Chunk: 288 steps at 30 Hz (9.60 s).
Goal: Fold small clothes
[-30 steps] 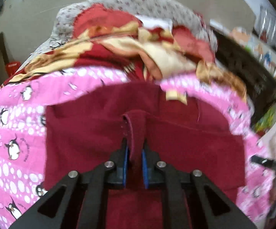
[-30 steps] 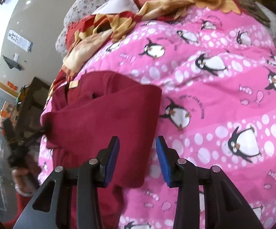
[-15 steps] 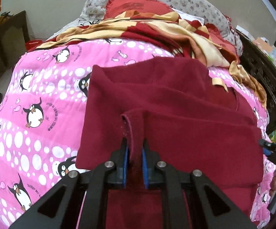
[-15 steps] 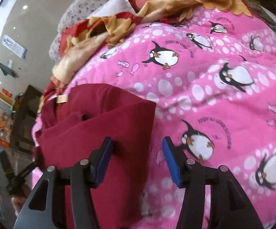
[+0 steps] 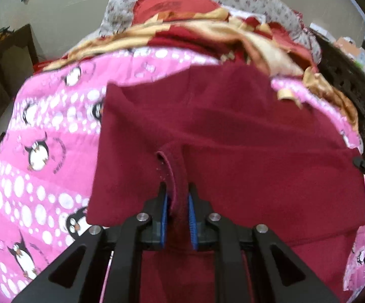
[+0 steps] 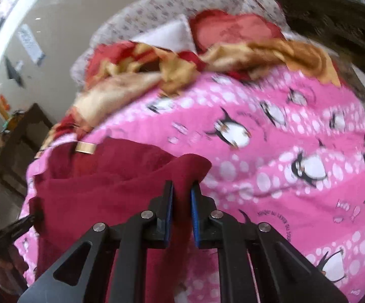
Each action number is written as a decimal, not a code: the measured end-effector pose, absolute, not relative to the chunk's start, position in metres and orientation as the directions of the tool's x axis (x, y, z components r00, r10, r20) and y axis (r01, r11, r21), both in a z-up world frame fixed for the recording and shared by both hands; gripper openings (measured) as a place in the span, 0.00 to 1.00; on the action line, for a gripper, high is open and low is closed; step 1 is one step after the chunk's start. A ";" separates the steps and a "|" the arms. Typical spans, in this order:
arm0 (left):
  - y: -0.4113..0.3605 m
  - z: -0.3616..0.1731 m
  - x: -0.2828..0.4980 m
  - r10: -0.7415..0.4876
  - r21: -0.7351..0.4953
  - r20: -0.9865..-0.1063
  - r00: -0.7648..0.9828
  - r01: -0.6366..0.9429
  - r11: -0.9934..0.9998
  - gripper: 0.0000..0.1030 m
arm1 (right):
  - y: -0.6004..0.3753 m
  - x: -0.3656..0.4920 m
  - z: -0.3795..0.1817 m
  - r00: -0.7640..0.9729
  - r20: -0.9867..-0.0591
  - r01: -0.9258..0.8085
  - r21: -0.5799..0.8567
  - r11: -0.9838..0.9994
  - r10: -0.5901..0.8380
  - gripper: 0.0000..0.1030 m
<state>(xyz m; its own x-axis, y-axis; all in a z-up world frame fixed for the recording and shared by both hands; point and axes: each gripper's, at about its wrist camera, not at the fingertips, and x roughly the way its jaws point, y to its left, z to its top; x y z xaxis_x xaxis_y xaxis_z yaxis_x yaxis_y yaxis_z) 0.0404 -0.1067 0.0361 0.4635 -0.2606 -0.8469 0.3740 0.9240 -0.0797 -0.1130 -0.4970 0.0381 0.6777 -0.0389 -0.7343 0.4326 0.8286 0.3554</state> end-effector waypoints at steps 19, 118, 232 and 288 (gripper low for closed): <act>-0.088 0.033 0.021 -0.193 0.013 -0.839 0.508 0.374 0.927 0.63 | -0.424 -0.150 0.014 0.527 -0.850 0.316 0.222 0.922 0.024 0.26; 0.029 0.034 -0.186 -0.366 -0.211 -0.905 0.217 0.517 0.830 0.06 | -0.352 -0.363 0.052 0.602 -0.692 0.105 0.563 0.820 0.398 0.18; -0.096 0.115 0.031 -0.322 -0.107 -0.773 0.546 0.388 0.916 0.08 | -0.456 -0.178 0.081 0.791 -0.588 0.243 0.555 0.796 0.168 0.21; -0.094 0.103 0.153 -0.322 -0.258 -0.797 0.511 0.194 0.946 0.76 | -0.542 -0.101 0.057 0.780 -0.619 0.430 0.637 0.640 0.093 0.54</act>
<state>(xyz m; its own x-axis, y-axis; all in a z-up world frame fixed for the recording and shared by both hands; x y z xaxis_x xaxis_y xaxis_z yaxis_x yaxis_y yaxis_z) 0.1529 -0.0938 0.1029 0.5107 -0.3221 -0.7972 0.1937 0.9464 -0.2583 -0.1015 -0.5419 0.0570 0.7797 0.0933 -0.6191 0.4296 0.6396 0.6374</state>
